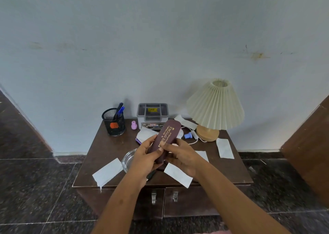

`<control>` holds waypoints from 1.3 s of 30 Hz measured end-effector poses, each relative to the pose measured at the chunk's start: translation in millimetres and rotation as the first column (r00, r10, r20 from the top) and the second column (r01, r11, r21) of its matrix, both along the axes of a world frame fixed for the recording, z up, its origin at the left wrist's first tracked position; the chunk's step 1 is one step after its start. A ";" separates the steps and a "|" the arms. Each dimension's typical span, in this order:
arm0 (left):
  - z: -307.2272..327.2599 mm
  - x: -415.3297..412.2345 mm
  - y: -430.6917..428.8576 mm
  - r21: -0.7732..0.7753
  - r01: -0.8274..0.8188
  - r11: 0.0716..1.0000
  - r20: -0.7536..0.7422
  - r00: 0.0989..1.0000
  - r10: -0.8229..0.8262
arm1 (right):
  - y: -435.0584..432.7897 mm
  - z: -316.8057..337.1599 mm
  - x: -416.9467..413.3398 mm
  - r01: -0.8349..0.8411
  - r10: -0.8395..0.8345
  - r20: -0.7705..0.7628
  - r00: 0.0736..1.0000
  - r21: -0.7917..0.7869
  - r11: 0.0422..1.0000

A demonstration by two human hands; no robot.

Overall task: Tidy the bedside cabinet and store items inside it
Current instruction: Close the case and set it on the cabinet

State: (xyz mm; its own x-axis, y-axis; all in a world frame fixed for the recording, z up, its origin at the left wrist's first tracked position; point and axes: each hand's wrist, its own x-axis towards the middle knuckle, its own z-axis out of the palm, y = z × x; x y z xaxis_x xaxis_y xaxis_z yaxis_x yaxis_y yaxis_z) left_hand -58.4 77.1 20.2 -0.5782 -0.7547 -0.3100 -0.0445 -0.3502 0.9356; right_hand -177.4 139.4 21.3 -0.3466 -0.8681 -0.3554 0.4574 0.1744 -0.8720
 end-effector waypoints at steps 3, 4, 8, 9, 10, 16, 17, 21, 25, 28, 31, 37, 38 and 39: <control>3.6 1.6 0.7 0.043 0.024 0.999 -0.006 1.000 -0.024 | 0.7 -1.6 -0.3 -0.010 0.013 -0.044 0.999 0.062 0.998; 4.0 2.1 1.1 0.061 0.039 0.997 -0.006 0.999 -0.038 | 1.1 -0.9 -1.7 -0.015 0.020 -0.060 0.998 0.089 0.996; 2.6 1.4 4.0 0.039 0.190 0.981 0.062 0.980 -0.192 | 10.3 9.3 -23.8 -0.048 0.065 -0.087 0.994 0.182 0.982; 2.6 -0.2 6.5 0.018 0.242 0.970 0.094 0.966 -0.242 | 16.2 12.8 -34.8 -0.062 0.081 -0.090 0.993 0.200 0.978; 2.5 -2.3 9.7 0.004 0.289 0.957 0.128 0.949 -0.287 | 24.3 16.2 -47.5 -0.073 0.100 -0.113 0.989 0.222 0.972; -3.1 -22.8 39.9 -0.024 0.448 0.894 0.228 0.873 -0.431 | 95.3 10.2 -121.2 0.017 0.075 -0.180 0.981 0.463 0.886; -3.7 -26.2 45.1 -0.031 0.476 0.879 0.245 0.856 -0.455 | 106.4 6.2 -127.8 0.034 0.077 -0.198 0.977 0.504 0.863; -8.4 -36.2 61.3 -0.059 0.553 0.831 0.296 0.805 -0.514 | 126.8 -5.7 -136.9 0.074 0.105 -0.253 0.962 0.610 0.789; -15.9 -34.0 67.4 -0.064 0.607 0.792 0.382 0.748 -0.542 | 120.7 -13.7 -136.8 0.105 0.206 -0.345 0.916 0.701 0.706; -19.9 -28.7 64.6 -0.057 0.623 0.780 0.420 0.724 -0.548 | 109.2 -22.2 -134.2 0.101 0.328 -0.393 0.859 0.758 0.644; -22.2 -28.0 59.3 -0.061 0.605 0.794 0.405 0.742 -0.534 | 95.5 -30.2 -135.0 0.131 0.342 -0.433 0.834 0.757 0.640; -23.7 -32.7 55.9 -0.091 0.592 0.800 0.383 0.763 -0.521 | 80.4 -43.7 -144.7 0.224 0.361 -0.537 0.762 0.742 0.631; -24.6 -33.0 56.1 -0.093 0.601 0.794 0.389 0.756 -0.526 | 79.7 -45.2 -146.0 0.242 0.372 -0.551 0.747 0.747 0.619; -25.6 -32.9 56.4 -0.095 0.609 0.788 0.399 0.748 -0.530 | 79.3 -47.0 -147.9 0.260 0.395 -0.568 0.722 0.752 0.606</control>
